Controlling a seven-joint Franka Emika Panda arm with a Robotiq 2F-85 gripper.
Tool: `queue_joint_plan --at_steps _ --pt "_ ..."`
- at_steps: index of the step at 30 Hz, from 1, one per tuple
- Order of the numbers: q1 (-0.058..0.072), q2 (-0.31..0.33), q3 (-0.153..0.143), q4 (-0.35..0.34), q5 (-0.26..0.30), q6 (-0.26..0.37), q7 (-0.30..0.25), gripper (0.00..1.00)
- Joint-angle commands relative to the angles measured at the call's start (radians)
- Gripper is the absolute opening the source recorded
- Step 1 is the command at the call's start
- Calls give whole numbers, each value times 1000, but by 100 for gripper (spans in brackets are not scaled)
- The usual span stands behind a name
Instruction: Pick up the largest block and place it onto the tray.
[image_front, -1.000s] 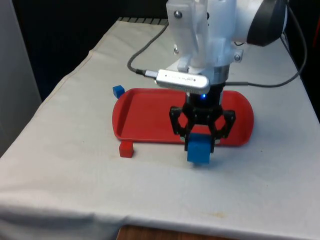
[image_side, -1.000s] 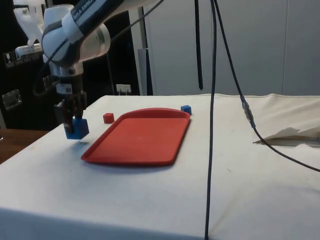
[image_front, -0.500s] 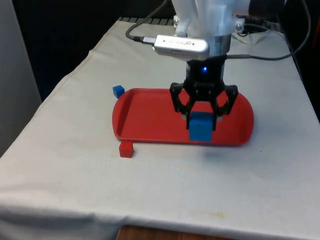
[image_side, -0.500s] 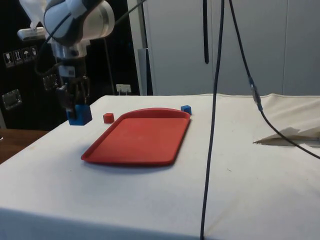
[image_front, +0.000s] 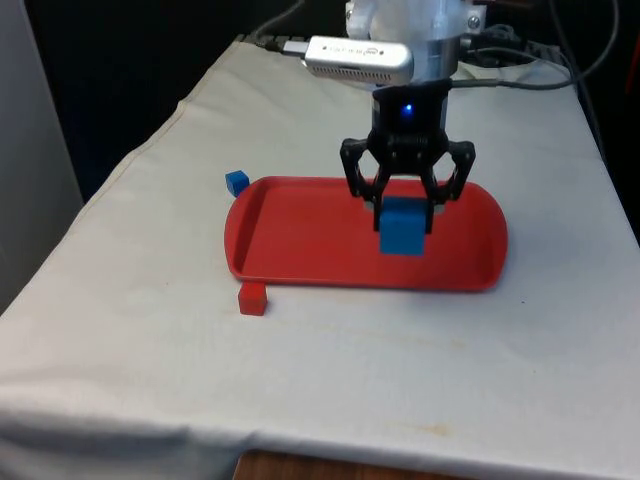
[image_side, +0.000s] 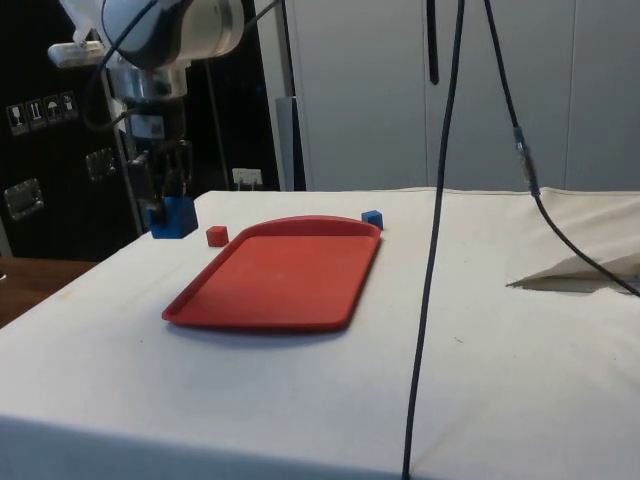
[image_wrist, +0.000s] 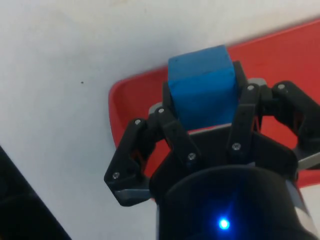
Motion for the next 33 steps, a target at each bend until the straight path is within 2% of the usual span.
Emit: queue_joint_plan --at_steps 1,4,5,6,12,14,15,16,24,25,26,32,33 --pt "14 -28 -6 -45 -5 27 -4 2" --pt "17 -42 -6 -66 -6 35 -6 2" --pt "5 -21 0 -30 -2 9 -2 2" --pt "18 -48 -6 -74 -6 38 -7 2" --pt "22 -78 -5 -123 -7 49 -26 2" --pt "21 -87 -5 -137 -7 51 -35 2" --pt "10 -63 0 -96 -2 25 -28 2" --pt "20 -91 -6 -143 -6 53 -40 2" --pt "21 -141 -6 -224 -7 79 -74 2" --pt "11 -121 -1 -191 -2 55 -71 2" --pt "22 -146 -7 -232 -7 82 -77 2" --pt "27 -181 -6 -292 -8 99 -98 2" --pt "17 -164 -1 -263 -2 77 -97 2"
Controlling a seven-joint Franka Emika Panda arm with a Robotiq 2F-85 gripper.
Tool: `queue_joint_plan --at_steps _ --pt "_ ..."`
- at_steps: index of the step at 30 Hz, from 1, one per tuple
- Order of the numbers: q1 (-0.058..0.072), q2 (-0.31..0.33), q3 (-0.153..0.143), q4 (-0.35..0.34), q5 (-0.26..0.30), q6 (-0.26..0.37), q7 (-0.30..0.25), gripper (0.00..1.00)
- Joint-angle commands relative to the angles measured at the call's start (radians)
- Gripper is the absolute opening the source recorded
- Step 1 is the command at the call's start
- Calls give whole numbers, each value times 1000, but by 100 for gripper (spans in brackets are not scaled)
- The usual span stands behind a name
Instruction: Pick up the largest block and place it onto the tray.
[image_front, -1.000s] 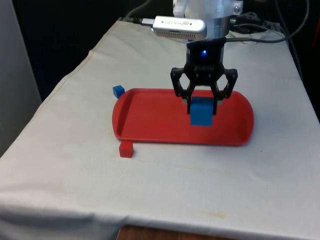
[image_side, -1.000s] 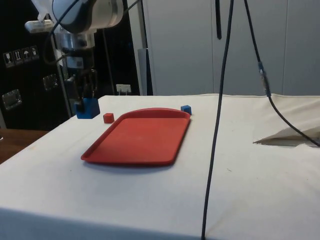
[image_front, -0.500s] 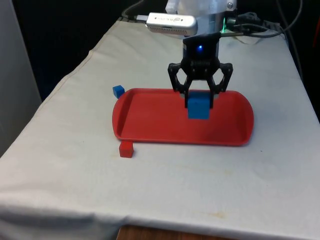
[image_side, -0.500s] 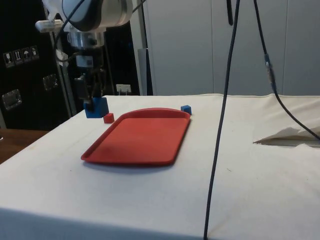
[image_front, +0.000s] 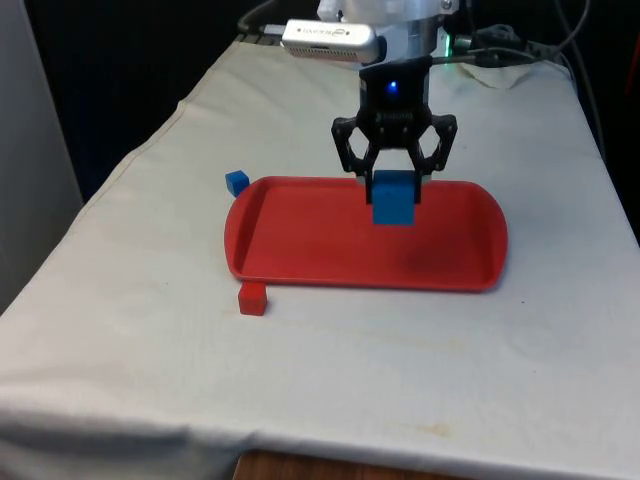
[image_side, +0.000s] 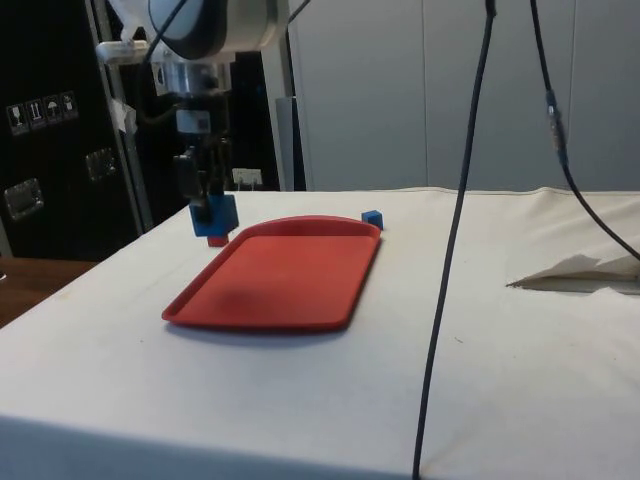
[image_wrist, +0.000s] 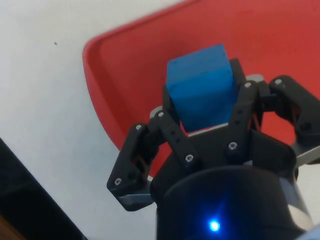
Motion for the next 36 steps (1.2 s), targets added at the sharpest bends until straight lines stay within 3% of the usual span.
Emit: queue_joint_plan --at_steps 1,7,8,9,15,17,18,25,26,31,32,36 --pt "11 -21 -5 -36 -6 24 -4 2" --pt "19 -55 -6 -97 -9 38 -19 2" --pt "8 -34 0 -62 -1 15 -18 2" --pt "20 -59 -6 -105 -10 40 -21 2" --pt "25 -89 -3 -165 -12 58 -38 2" --pt "16 -76 2 -144 -6 38 -40 2" --pt "23 -95 -1 -182 -10 68 -47 2" --pt "15 -104 11 -250 7 141 -90 2" --pt "17 -99 6 -242 -3 122 -79 2" --pt "11 -101 18 -294 28 202 -125 2" --pt "17 -99 9 -288 14 183 -113 2" --pt "2 -75 28 -307 48 237 -154 2"
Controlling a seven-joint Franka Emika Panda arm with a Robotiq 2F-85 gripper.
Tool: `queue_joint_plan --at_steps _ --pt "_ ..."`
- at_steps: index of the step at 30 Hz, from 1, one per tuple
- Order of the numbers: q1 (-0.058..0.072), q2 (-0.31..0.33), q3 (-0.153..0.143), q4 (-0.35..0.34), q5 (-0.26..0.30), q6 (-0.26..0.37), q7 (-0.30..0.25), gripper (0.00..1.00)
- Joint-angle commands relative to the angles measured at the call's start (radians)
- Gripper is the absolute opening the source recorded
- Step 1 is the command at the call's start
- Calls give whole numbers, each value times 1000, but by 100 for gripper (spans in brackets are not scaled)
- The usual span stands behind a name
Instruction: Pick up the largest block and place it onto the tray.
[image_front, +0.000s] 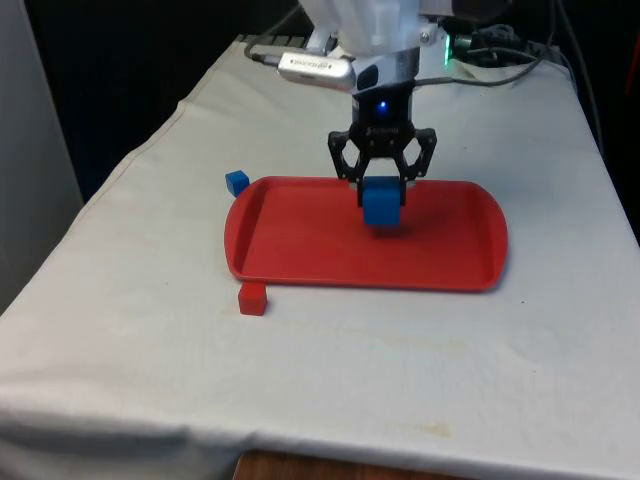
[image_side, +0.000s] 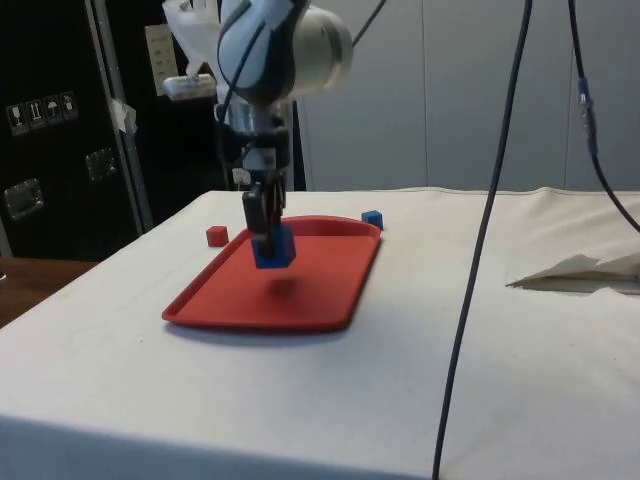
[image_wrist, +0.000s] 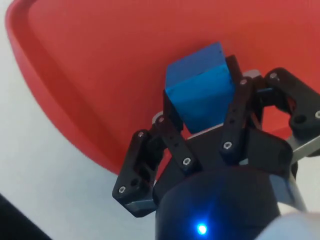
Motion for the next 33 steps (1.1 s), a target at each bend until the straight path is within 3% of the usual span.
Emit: queue_joint_plan --at_steps 1,5,6,7,10,13,14,15,17,21,22,24,25,26,31,33 --pt "-15 10 16 4 23 15 -23 2" --pt "-19 36 15 8 60 34 -61 2" --pt "-6 44 0 9 51 26 -50 2" --pt "-19 41 14 8 71 39 -71 2" --pt "-14 52 12 9 111 63 -103 2" --pt "-14 56 12 9 117 68 -108 2" --pt "-8 58 2 11 103 53 -98 3" --pt "-14 57 12 9 117 68 -108 3" --pt "-14 58 12 9 117 69 -108 17" --pt "-14 60 12 10 117 69 -107 57" --pt "-14 60 12 10 117 69 -107 82" --pt "-14 61 12 10 117 69 -107 98" --pt "-8 61 3 11 104 55 -98 100" --pt "-14 61 12 10 117 69 -107 100" --pt "-14 61 12 10 117 70 -107 100" --pt "-8 49 2 10 105 59 -100 100"
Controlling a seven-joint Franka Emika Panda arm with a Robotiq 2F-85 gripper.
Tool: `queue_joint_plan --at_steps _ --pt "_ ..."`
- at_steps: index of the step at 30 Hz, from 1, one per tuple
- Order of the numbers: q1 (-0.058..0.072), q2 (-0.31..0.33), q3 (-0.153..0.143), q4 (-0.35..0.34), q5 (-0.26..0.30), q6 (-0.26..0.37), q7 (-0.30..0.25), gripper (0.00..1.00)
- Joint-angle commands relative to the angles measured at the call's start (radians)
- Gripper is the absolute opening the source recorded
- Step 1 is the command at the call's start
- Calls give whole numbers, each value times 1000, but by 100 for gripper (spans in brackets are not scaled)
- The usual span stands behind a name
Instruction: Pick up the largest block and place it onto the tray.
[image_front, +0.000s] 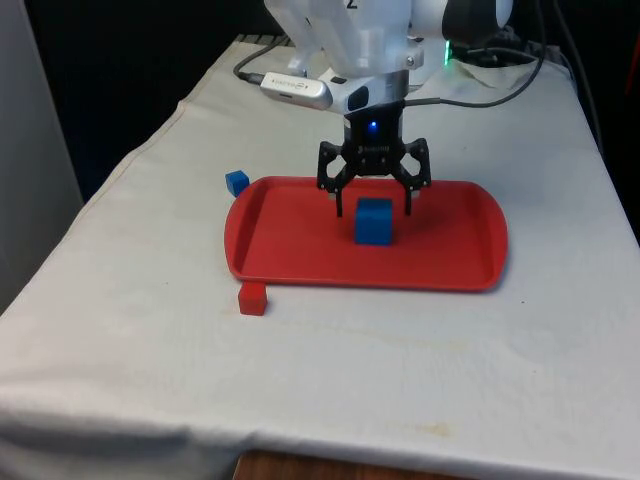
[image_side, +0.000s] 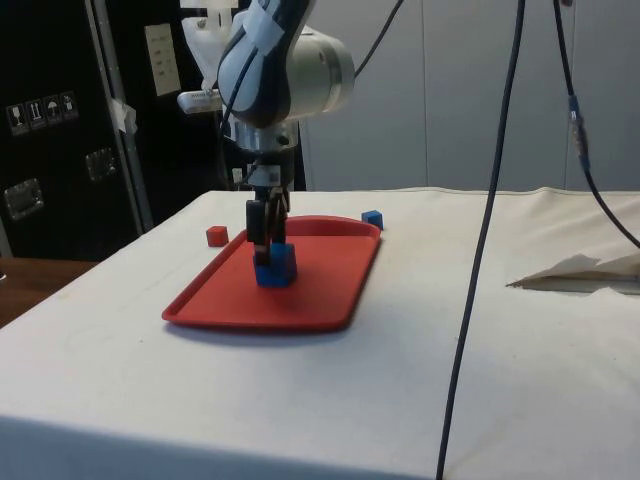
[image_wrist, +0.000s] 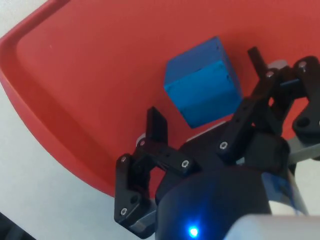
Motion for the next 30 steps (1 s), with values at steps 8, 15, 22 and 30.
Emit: queue_joint_plan --at_steps 8,15,22,30 --pt "1 -55 -11 1 -11 -15 0 100" --pt "11 -114 -32 -6 -48 -44 18 100" --pt "10 -162 -40 -3 -74 -69 28 100" --pt "9 -215 -46 1 -111 -99 46 100"
